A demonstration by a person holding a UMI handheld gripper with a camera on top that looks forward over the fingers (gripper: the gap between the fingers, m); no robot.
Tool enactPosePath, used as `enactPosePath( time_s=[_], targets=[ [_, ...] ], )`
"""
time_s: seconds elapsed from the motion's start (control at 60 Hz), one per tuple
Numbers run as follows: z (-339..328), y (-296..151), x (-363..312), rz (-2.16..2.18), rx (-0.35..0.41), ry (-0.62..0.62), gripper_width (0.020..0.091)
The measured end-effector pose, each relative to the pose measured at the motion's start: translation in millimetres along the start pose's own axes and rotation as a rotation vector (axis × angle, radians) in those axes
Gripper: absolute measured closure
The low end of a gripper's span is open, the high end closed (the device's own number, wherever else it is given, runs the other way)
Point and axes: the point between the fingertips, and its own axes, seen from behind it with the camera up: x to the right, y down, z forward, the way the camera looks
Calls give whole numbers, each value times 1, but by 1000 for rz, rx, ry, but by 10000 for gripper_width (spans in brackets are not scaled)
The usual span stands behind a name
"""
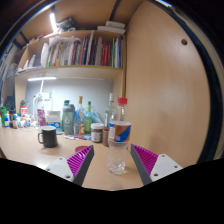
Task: Pour water
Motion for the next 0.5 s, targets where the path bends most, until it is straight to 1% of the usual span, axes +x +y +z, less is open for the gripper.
enactPosePath(
  time_s=[0.05,0.2,0.267,0.333,0.367,0.4,0.45,0.467,0.5],
  targets=[
    [23,6,9,-6,-14,3,279],
    [83,14,29,10,-23,13,277],
    [95,18,29,13,-34,17,299],
    [109,20,28,15,-41,11,565],
    [115,20,32,31,-41,25,570],
    [116,18,35,34,-36,44,594],
    [116,12,39,17,2,66,622],
    [116,11,39,9,14,70,641],
    [121,16,33,1,24,75,658]
  ],
)
